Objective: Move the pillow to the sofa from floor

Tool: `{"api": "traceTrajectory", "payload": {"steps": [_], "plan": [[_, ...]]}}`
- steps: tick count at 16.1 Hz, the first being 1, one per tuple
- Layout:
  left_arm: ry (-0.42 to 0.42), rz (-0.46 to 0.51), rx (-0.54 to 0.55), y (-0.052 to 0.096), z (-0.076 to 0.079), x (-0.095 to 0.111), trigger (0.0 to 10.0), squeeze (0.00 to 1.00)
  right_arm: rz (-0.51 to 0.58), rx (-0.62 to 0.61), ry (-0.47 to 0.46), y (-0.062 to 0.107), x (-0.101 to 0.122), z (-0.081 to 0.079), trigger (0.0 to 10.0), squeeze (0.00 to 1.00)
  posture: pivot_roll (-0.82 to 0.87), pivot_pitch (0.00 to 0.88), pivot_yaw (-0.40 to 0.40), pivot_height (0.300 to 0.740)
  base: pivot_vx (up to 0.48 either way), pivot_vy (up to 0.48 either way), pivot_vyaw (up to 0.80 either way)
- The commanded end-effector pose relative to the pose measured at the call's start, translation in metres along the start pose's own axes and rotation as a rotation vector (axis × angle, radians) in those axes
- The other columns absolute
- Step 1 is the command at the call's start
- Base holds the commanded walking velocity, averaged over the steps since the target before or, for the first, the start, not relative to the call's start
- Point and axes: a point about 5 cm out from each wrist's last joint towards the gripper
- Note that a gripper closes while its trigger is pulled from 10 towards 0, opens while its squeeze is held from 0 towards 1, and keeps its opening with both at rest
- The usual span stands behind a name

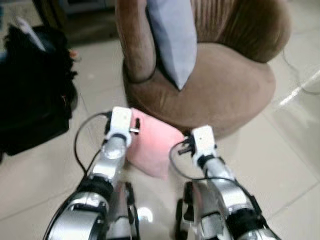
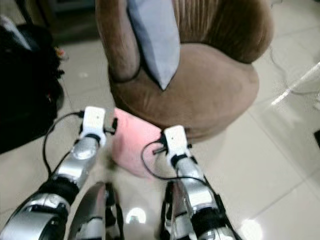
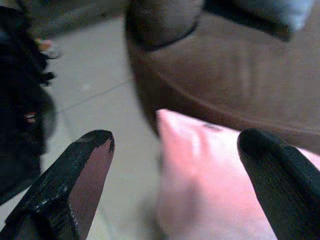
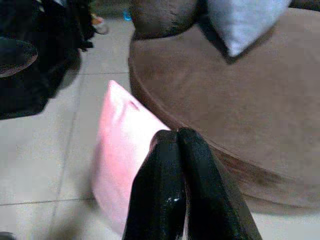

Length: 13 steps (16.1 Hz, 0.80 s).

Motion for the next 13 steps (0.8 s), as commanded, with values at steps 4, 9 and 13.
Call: {"api": "traceTrajectory", "payload": {"steps": [4, 9, 13], "plan": [[0.049, -0.029, 0.025, 0.0027, 0.0056, -0.0062, 10.0, 0.00, -0.033, -0.014, 0.001, 0.0056, -0.0075, 0.0059, 10.0, 0.00, -0.05, 0.244, -0.060, 0.633, 0.166, -0.320, 0.00], [0.064, -0.018, 0.062, 0.0039, 0.0025, -0.0064, 10.0, 0.00, -0.041, -0.007, 0.001, 0.0072, -0.0092, 0.0049, 10.0, 0.00, -0.05, 0.249, -0.062, 0.633, 0.281, 0.000, 0.00], [0.061, -0.025, 0.066, 0.0045, 0.0031, -0.0083, 10.0, 0.00, -0.047, -0.005, 0.020, 0.0077, -0.0099, 0.0072, 10.0, 0.00, -0.04, 0.237, -0.067, 0.633, 0.000, 0.000, 0.48]]}}
Point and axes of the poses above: a point about 5 cm out from each wrist's last joint towards the gripper, its own y axis pointing back from the gripper into the wrist, its own x axis along the axis of the wrist's last joint, z = x × y, and after that the axes turned 1 degree about -y, right-handed
